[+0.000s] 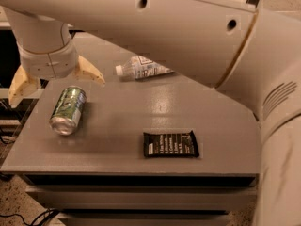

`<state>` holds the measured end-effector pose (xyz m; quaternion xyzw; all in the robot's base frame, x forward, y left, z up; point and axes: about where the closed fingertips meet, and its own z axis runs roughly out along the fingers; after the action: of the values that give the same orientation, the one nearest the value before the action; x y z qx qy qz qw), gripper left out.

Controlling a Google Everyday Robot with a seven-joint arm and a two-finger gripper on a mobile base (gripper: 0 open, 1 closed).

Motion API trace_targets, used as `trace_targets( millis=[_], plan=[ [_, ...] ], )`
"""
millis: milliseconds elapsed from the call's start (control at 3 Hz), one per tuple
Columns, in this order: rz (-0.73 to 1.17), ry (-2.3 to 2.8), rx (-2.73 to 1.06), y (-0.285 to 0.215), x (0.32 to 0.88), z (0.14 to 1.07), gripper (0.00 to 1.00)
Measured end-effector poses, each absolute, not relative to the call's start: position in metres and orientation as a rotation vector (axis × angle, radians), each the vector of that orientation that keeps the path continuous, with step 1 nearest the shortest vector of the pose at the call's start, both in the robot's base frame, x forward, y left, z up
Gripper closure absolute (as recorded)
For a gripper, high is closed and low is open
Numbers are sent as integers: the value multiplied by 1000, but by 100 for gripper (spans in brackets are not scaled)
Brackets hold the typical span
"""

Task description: Place green can upright

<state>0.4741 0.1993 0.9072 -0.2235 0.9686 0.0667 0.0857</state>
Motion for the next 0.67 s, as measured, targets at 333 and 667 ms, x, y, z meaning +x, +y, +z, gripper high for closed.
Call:
trace_targets(
  millis=[333,667],
  plan=[
    [184,2921,-592,201,470,899,0],
    [138,2945,-554,204,474,892,0]
  ],
)
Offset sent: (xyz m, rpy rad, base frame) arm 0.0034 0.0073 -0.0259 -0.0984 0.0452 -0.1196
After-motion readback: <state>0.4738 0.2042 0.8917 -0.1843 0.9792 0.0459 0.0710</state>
